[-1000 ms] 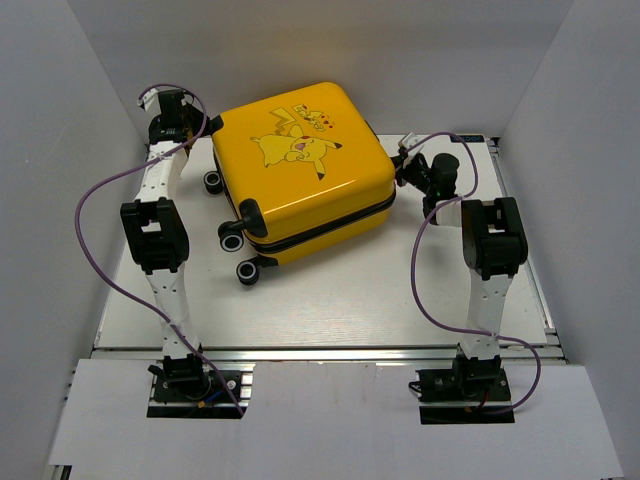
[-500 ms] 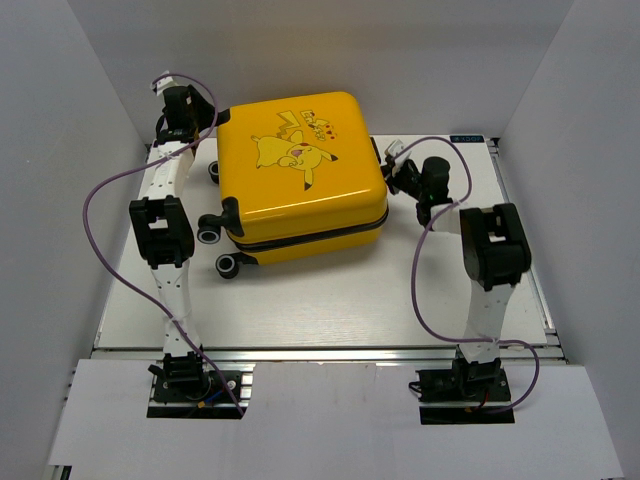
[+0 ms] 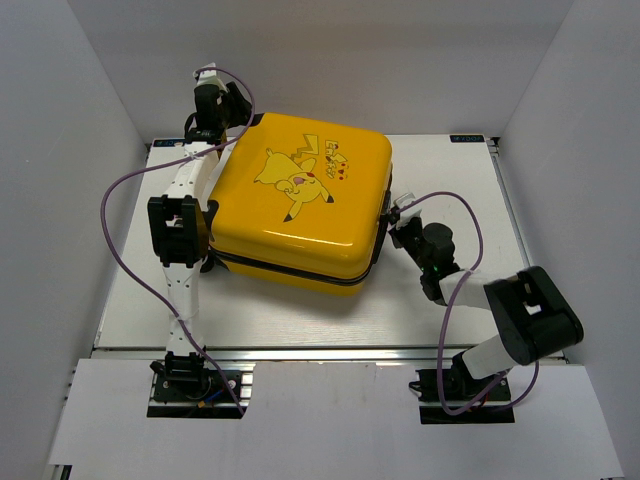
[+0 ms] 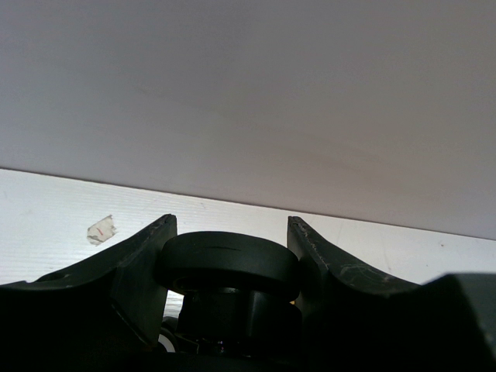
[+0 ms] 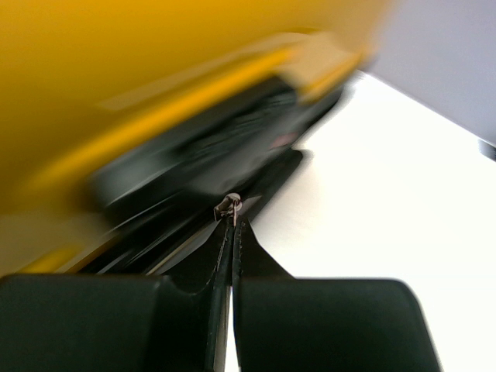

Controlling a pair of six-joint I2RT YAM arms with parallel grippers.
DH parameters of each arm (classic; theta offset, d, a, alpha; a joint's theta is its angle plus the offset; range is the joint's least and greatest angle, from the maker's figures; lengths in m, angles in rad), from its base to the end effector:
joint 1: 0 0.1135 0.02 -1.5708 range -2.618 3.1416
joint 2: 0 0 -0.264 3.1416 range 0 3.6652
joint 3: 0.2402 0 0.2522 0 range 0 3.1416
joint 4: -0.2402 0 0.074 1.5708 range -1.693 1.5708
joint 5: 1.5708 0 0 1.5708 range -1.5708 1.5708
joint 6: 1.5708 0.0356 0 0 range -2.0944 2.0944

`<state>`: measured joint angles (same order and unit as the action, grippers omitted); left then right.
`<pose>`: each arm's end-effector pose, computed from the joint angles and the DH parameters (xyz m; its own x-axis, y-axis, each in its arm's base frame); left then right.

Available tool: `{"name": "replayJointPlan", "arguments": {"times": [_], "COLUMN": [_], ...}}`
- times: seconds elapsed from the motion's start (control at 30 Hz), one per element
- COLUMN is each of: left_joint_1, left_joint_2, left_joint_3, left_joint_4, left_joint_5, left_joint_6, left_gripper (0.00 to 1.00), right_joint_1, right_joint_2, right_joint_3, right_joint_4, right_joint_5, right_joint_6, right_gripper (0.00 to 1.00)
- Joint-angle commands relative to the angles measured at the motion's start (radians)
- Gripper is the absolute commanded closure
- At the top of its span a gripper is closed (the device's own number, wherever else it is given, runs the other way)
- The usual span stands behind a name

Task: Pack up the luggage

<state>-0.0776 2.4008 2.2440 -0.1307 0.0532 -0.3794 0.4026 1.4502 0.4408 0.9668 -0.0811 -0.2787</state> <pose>0.5693 -0.0462 0.2816 -0.3101 -0.3468 -0.8852 0.0144 0.9292 -0.3692 0.2554 0.1119 0.1955 0.0902 -0.2596 -0.9615 -0.4578 0.8466 -0.2715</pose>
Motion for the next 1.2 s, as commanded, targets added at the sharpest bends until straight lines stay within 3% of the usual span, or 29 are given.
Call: {"name": "replayJointPlan", "arguments": {"times": [0.0,0.13,0.33,0.47,0.57,0.6,0.67,0.7,0.73,0.93,1.03,1.17], "left_joint_1": [-0.188,-0.188,-0.188,-0.188,-0.188,-0.188,-0.177,-0.177,-0.166,-0.166,-0.157,-0.148], "left_joint_2": [0.021,0.024,0.029,0.046,0.058,0.054,0.025,-0.021,-0.049,-0.276,-0.380,-0.538], "left_joint_3": [-0.087,-0.081,-0.072,-0.051,0.018,0.035,0.049,0.042,0.029,0.019,0.019,-0.059], "left_joint_4": [-0.238,-0.236,-0.238,-0.234,-0.274,-0.285,-0.297,-0.297,-0.309,-0.493,-0.715,-0.981], "left_joint_5": [0.155,0.139,0.097,0.117,0.105,0.105,0.088,0.073,0.054,-0.269,-0.427,-0.571], "left_joint_6": [0.116,0.128,0.172,0.186,0.150,0.137,0.084,0.074,0.059,-0.044,-0.114,-0.333], "left_gripper": [1.00,1.00,1.00,1.00,1.00,0.96,0.67,0.23,0.02,0.02,0.02,0.02], "right_joint_1": [-0.017,-0.108,-0.177,-0.238,-0.254,-0.257,-0.257,-0.254,-0.251,-0.249,-0.245,-0.242], "right_joint_2": [0.067,0.234,0.354,0.391,0.386,0.363,0.339,0.325,0.300,0.230,0.205,0.174], "right_joint_3": [0.064,0.215,0.338,0.404,0.409,0.395,0.377,0.356,0.342,0.277,0.263,0.234], "right_joint_4": [0.344,0.374,0.423,0.406,0.386,0.374,0.334,0.322,0.311,0.253,0.221,0.188], "right_joint_5": [0.424,0.408,0.092,-0.228,-0.322,-0.328,-0.347,-0.350,-0.342,-0.286,-0.263,-0.238], "right_joint_6": [-0.008,-0.008,0.007,0.032,0.081,0.084,0.090,0.085,0.082,0.085,0.067,0.038], "right_gripper": [1.00,1.00,1.00,1.00,1.00,1.00,1.00,1.00,1.00,1.00,1.00,1.00]}}
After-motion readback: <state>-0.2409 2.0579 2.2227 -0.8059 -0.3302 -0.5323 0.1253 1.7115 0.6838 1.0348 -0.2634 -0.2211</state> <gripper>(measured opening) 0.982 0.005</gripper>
